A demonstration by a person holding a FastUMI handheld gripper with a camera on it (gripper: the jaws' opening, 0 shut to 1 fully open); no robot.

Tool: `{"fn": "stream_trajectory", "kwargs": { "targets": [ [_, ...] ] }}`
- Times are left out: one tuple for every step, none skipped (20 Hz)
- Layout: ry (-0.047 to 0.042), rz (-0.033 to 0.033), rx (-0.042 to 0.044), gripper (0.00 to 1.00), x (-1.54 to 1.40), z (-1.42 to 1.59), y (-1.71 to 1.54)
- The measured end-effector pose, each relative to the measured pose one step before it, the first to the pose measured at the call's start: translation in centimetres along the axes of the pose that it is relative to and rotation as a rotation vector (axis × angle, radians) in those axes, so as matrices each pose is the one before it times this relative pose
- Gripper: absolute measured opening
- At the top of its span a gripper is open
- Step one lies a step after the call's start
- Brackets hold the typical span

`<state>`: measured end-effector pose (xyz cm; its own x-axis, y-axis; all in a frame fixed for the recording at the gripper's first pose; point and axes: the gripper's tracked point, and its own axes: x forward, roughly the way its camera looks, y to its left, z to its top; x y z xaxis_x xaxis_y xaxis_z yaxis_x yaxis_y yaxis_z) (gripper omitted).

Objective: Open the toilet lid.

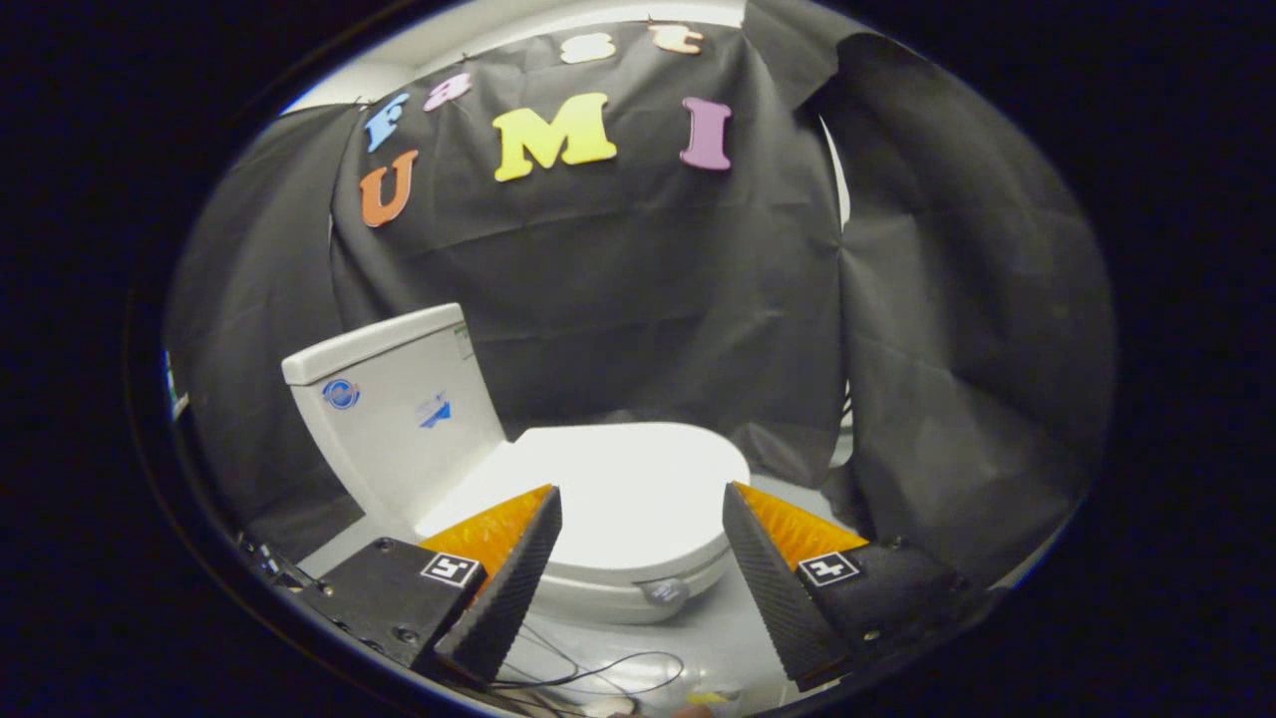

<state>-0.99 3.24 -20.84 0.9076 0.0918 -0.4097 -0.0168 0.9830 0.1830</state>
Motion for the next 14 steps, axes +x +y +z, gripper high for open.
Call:
{"fn": "stream_trajectory", "kwargs": {
  "targets": [
    [0.03056,0.00544,0.03365,1.0,0.57,-0.875,0.097],
    [0.03517,0.00745,0.03516,1.0,0.685,-1.133,-0.01],
    [0.03567,0.00396,0.03805,1.0,0.684,-1.272,-0.211],
    [0.03037,0.0066,0.04318,1.0,0.687,-0.975,-0.182],
    [0.0328,0.00054,0.04581,1.0,0.77,-0.945,-0.51],
    [0.03385,-0.00468,0.04418,1.0,0.785,-1.097,-0.66],
    [0.02894,-0.00373,0.03541,1.0,0.753,-0.949,-0.654],
    [0.03125,-0.0024,0.0336,0.99,0.689,-0.876,-0.448],
    [0.02384,0.00007,0.03705,0.99,0.707,-0.795,-0.607],
    [0.02386,0.00353,0.0364,0.99,0.632,-0.458,-0.41],
    [0.00761,0.00869,0.03282,0.99,0.256,-0.074,-0.035],
    [0.00085,0.01202,0.02984,0.98,0.421,0.128,-0.123],
    [0.00756,-0.00369,0.031,0.98,0.504,-0.09,-0.342],
    [0.01646,-0.00818,0.03399,0.96,0.626,-0.231,-0.465]
  ]
}}
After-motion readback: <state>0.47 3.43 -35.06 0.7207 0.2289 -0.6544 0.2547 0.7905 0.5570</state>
